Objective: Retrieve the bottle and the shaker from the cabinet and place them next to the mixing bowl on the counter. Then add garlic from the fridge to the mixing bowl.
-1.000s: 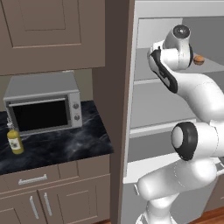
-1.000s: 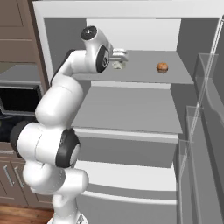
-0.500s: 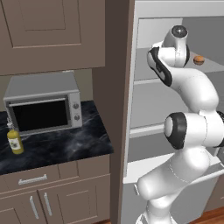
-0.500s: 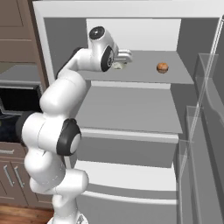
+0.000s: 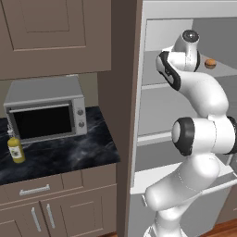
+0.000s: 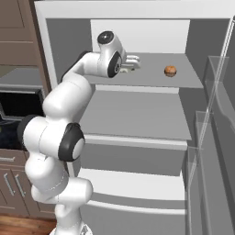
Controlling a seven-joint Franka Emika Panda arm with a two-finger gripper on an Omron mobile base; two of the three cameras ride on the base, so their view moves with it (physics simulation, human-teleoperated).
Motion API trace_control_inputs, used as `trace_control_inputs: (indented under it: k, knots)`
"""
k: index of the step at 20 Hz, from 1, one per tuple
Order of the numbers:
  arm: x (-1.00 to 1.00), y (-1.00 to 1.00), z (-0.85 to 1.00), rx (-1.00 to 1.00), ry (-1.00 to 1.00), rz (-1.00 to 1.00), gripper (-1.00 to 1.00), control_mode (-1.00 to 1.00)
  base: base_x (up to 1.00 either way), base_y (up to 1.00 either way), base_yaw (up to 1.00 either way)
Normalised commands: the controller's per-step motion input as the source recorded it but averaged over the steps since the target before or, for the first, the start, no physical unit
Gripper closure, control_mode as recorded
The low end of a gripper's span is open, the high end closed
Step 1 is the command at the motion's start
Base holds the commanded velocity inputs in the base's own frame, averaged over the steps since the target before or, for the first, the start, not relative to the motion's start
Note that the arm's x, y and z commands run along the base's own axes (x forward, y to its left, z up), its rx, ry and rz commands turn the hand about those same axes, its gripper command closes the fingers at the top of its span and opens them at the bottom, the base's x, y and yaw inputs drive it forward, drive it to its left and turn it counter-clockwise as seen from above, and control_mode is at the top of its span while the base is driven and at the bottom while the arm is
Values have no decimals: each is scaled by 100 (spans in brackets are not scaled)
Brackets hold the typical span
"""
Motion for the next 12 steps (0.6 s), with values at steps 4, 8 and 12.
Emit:
trace_control_inputs:
  k: [4, 8, 12]
  knots:
    - [6, 0, -11, 2, 0, 1, -100, -100, 0, 0, 0]
    - [16, 0, -1, 0, 0, 2, -100, -100, 0, 0, 0]
    - [35, 0, 0, 0, 0, 3, -100, -100, 0, 0, 0]
